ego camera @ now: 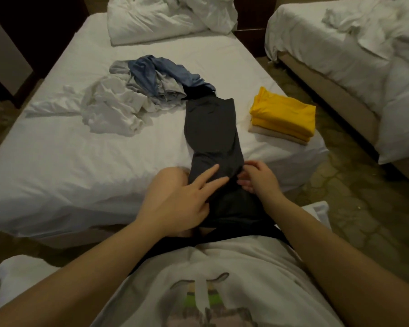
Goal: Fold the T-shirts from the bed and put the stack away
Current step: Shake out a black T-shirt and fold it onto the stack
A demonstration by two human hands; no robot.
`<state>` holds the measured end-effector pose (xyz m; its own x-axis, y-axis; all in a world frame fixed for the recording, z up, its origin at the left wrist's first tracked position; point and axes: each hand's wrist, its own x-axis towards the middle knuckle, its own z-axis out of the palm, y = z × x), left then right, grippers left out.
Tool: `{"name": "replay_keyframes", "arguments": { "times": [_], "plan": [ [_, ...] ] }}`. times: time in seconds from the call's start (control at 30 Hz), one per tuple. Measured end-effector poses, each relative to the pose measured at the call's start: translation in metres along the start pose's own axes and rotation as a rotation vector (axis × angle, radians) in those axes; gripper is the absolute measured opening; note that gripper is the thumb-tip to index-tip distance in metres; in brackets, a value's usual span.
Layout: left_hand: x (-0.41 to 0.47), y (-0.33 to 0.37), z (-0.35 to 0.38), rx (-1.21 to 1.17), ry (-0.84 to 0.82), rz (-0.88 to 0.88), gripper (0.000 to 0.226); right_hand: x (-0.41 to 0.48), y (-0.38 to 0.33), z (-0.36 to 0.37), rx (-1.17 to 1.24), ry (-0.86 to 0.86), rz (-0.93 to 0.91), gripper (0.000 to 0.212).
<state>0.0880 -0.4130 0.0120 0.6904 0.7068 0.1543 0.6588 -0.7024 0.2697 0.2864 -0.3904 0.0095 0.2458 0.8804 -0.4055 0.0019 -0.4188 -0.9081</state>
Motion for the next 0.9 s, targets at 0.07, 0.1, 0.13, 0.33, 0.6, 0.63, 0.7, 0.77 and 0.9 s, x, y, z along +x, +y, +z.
{"name": "replay_keyframes", "arguments": {
  "times": [0.07, 0.1, 0.13, 0.33, 0.6, 0.63, 0.7, 0.77, 0.9],
  "plan": [
    [-0.002, -0.004, 0.004, 0.075, 0.094, -0.051, 0.056, 0.009, -0.006, 0.003, -0.077, -0.004, 0.062, 0.034],
    [-0.003, -0.006, 0.004, 0.075, 0.134, -0.104, 0.052, 0.013, -0.01, 0.006, -0.119, -0.017, 0.085, 0.04],
    [-0.001, -0.007, 0.003, 0.049, 0.174, -0.179, 0.049, 0.018, -0.014, 0.009, -0.159, -0.041, 0.103, 0.045],
    [0.014, -0.009, -0.003, -0.34, 0.144, -0.606, 0.049, 0.04, -0.029, 0.034, -0.42, -0.133, 0.057, 0.057],
    [0.012, -0.015, 0.0, -0.611, 0.168, -0.677, 0.026, 0.044, -0.024, 0.041, -0.476, -0.037, -0.367, 0.035],
    [0.01, -0.014, 0.003, -0.643, 0.138, -0.684, 0.023, 0.042, -0.019, 0.039, -0.532, -0.038, -0.395, 0.034],
    [0.007, -0.013, 0.006, -0.699, 0.085, -0.692, 0.019, 0.04, -0.007, 0.032, -0.647, -0.064, -0.369, 0.039],
    [0.003, -0.014, 0.004, -0.707, 0.052, -0.696, 0.017, 0.035, -0.003, 0.021, -0.689, -0.102, -0.353, 0.046],
    [-0.005, -0.018, 0.003, -0.829, 0.023, -0.697, 0.023, 0.019, -0.012, 0.006, -0.753, -0.276, -0.493, 0.031]
  ]
}}
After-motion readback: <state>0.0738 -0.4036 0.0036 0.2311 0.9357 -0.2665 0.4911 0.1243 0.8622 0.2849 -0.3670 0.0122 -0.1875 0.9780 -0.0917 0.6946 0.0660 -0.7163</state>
